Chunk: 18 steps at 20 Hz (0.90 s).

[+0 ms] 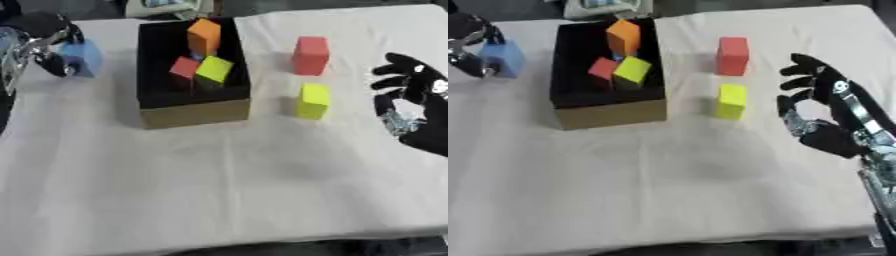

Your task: Pick up objects on the table and place them in the box.

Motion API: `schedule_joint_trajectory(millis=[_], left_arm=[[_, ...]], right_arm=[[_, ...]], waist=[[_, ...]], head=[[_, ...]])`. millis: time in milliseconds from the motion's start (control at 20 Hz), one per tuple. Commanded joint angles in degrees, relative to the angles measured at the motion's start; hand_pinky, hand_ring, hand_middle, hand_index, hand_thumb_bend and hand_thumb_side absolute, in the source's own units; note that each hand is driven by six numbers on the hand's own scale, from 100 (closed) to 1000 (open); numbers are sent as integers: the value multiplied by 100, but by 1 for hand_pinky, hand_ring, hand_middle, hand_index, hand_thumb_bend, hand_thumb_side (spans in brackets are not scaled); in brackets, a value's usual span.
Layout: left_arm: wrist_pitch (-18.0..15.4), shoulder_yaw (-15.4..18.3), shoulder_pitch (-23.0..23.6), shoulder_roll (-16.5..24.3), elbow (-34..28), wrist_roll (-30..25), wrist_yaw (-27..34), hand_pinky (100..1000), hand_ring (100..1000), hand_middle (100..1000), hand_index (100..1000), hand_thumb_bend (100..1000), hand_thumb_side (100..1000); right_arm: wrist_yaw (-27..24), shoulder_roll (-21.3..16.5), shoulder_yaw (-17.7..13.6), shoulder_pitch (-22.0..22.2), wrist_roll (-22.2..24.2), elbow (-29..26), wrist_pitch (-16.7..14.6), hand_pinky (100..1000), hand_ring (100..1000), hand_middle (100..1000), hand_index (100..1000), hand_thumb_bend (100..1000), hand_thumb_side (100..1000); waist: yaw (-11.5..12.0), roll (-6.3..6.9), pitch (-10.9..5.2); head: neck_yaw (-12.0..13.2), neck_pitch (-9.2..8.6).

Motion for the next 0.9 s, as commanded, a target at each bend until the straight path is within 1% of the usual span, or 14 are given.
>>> schedule_joint_trajectory(millis=[50, 150, 350, 600, 900], left_arm=[[6, -4, -73, 198, -168, -31, 44, 899, 844, 848, 916, 522, 227], [-15, -16, -73, 251, -270, -14, 25, 906, 855, 858, 923, 551, 242], [-143, -59, -76, 386, -438, -120, 72, 916, 874, 879, 931, 570, 251], [-234, -81, -138, 465, -374, -297, 104, 925, 891, 900, 939, 578, 254], [-392, -144, -225, 537, -399, -333, 42, 927, 896, 908, 940, 570, 245]], right_arm=[[-34, -78, -59, -53, 1, -46, -28, 654, 759, 796, 964, 145, 374], [-33, -83, -65, -47, -3, -42, -29, 654, 760, 796, 964, 143, 374], [-27, -102, -69, -32, -4, -30, -31, 654, 759, 796, 964, 139, 375], [-23, -120, -50, -22, 20, -14, -42, 653, 759, 795, 964, 135, 377], [-23, -146, -47, -1, 31, 4, -51, 653, 759, 794, 964, 131, 378]], waist=[[-1, -72, -24], [6, -69, -23], [27, -35, -34], [-8, 17, -40], [-53, 84, -24]], head=[[-6, 29], [-6, 29], [-6, 29], [47, 29], [33, 29]])
